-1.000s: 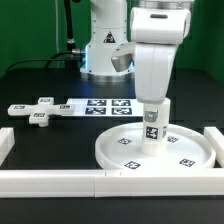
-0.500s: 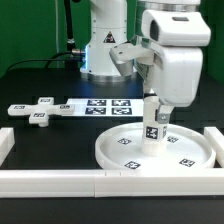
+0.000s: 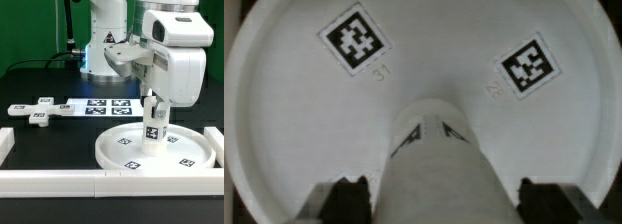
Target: Assemble round table
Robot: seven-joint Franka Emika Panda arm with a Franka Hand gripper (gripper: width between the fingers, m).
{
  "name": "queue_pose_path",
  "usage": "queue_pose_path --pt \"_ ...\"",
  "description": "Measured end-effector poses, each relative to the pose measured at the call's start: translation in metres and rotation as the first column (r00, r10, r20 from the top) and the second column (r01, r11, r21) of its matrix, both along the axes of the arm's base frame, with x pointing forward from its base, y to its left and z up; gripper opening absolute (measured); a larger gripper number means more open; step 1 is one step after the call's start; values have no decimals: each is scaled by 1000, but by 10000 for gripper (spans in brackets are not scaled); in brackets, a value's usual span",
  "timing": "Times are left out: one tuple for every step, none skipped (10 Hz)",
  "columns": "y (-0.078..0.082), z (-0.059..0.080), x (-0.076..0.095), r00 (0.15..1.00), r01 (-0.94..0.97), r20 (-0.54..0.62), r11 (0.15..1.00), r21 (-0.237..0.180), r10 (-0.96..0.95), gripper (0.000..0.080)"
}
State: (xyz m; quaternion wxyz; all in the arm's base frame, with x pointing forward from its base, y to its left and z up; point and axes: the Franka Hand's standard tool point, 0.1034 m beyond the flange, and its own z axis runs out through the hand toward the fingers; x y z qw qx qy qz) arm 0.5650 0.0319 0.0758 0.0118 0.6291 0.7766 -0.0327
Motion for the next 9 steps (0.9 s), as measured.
queue_pose_path --pt "0 0 0 1000 0 0 1000 0 0 403" --pt "0 0 0 1000 8 0 1000 0 -8 403" --pt "0 0 0 999 32 2 999 -1 -32 403" --pt "-1 0 0 999 35 2 999 -1 -35 403" --pt "-2 0 0 996 90 4 996 0 -90 403" --pt "-2 0 -1 975 223 7 975 3 -223 403" --pt "-2 0 -1 943 332 13 943 5 -332 403" --pt "-3 0 -2 916 401 11 916 12 -401 403" --pt "-2 0 -2 881 472 13 882 10 -472 403"
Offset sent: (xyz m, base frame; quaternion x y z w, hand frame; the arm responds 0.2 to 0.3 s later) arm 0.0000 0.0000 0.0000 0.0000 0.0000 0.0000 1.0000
